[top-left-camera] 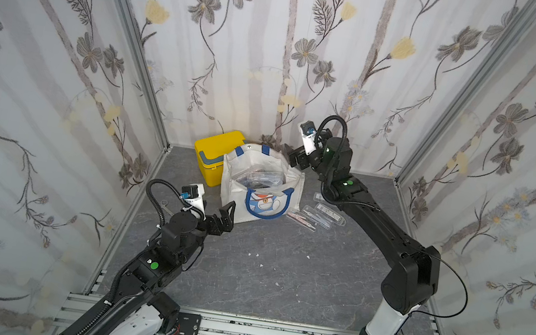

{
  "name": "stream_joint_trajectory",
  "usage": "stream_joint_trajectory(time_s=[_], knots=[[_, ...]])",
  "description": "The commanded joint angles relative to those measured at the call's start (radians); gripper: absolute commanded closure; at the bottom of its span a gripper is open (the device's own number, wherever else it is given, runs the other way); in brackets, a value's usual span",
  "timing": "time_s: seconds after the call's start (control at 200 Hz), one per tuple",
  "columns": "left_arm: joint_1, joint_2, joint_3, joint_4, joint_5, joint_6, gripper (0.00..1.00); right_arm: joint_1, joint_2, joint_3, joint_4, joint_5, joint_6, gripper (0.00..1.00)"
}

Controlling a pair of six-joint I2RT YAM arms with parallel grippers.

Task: Put the compass set into the canvas bag
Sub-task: Place the compass set in the canvas bag, then pick up the compass set at the center of the board.

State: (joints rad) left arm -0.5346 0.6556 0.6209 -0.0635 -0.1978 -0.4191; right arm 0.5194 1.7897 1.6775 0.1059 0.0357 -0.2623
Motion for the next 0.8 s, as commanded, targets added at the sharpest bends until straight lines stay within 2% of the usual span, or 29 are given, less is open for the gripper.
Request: stream_joint_trajectory(time_s=[0.0, 0.165, 0.35, 0.47, 0.679, 0.794], knots=[[0.001, 0.005, 0.005, 0.054, 0.011, -0.027, 0.0, -0.056, -0.044, -0.055, -0.061, 0.119, 0.164, 0.0], [0.001, 0.013, 0.003, 0.067, 0.08, -0.002, 0.0, -0.155, -0.119, -0.219, -0.034, 0.094, 0.224, 0.01], [0.001, 0.018, -0.004, 0.088, 0.138, 0.023, 0.0, -0.219, -0.15, -0.353, -0.066, 0.084, 0.227, 0.0], [0.001, 0.045, -0.004, 0.107, 0.182, 0.023, 0.0, -0.222, -0.136, -0.405, -0.114, 0.066, 0.218, 0.01], [-0.001, 0.143, -0.002, 0.174, 0.278, -0.007, 0.0, -0.209, -0.073, -0.439, -0.19, -0.06, 0.204, 0.07], [-0.003, 0.182, -0.022, 0.241, 0.302, -0.044, 0.0, -0.184, -0.024, -0.436, -0.221, -0.062, 0.174, 0.08]])
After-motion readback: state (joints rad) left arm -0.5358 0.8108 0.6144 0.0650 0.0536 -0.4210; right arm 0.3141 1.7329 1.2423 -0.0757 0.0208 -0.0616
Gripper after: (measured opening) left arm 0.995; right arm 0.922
